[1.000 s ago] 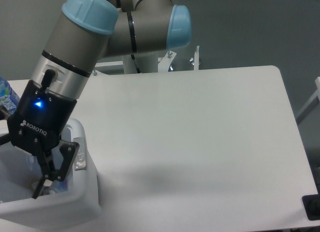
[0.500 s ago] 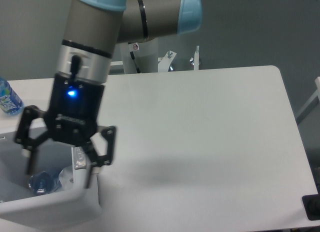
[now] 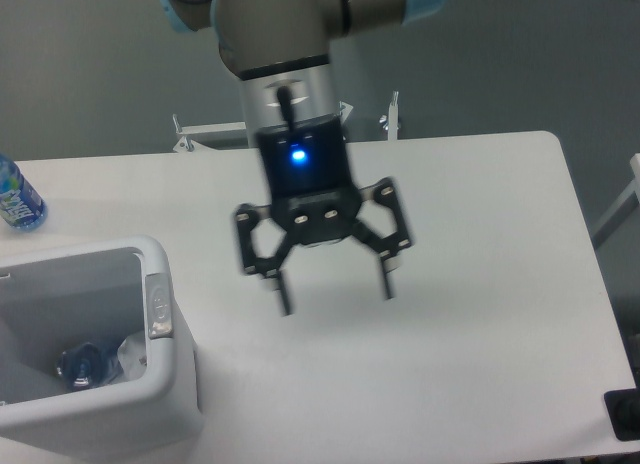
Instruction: Place the trash in the trash can
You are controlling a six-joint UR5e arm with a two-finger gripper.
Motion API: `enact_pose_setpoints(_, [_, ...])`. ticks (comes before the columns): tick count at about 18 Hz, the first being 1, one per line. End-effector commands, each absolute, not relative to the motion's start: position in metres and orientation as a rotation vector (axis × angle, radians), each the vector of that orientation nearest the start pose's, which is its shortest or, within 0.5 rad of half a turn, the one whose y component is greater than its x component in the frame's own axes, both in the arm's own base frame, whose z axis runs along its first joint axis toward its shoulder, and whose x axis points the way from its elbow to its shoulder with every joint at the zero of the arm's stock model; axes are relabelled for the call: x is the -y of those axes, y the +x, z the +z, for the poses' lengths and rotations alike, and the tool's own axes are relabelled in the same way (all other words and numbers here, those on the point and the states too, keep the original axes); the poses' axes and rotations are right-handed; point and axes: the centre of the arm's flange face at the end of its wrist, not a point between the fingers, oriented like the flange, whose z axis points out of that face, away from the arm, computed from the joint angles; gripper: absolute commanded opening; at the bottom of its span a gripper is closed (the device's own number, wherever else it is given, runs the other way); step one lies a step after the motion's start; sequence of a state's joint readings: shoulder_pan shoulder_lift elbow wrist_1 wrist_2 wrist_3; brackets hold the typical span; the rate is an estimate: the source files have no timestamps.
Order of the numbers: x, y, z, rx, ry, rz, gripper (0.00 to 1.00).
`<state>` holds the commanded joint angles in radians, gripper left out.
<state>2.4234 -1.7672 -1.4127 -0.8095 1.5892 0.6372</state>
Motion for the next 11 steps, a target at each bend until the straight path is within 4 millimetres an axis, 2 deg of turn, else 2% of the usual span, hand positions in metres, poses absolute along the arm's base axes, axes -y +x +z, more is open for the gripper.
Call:
enact_pose_setpoints(2, [-0.485, -0.387, 0.553, 0.099, -2.652, 0.679, 1.0])
enact_pose_setpoints(5, [-0.444, -0.4, 0.551, -0.183, -2.827, 0.626, 1.0])
enact_pose_setpoints(7, [-0.428, -0.395, 0.552, -0.374, -2.893, 0.567, 1.0])
enact_pose_setpoints(9, [-0.412, -0.392, 0.551, -0.465, -2.938, 0.531, 1.0])
enact_pose_setpoints(11, [-0.399, -0.393, 0.553, -0.457, -2.955, 0.533, 1.0])
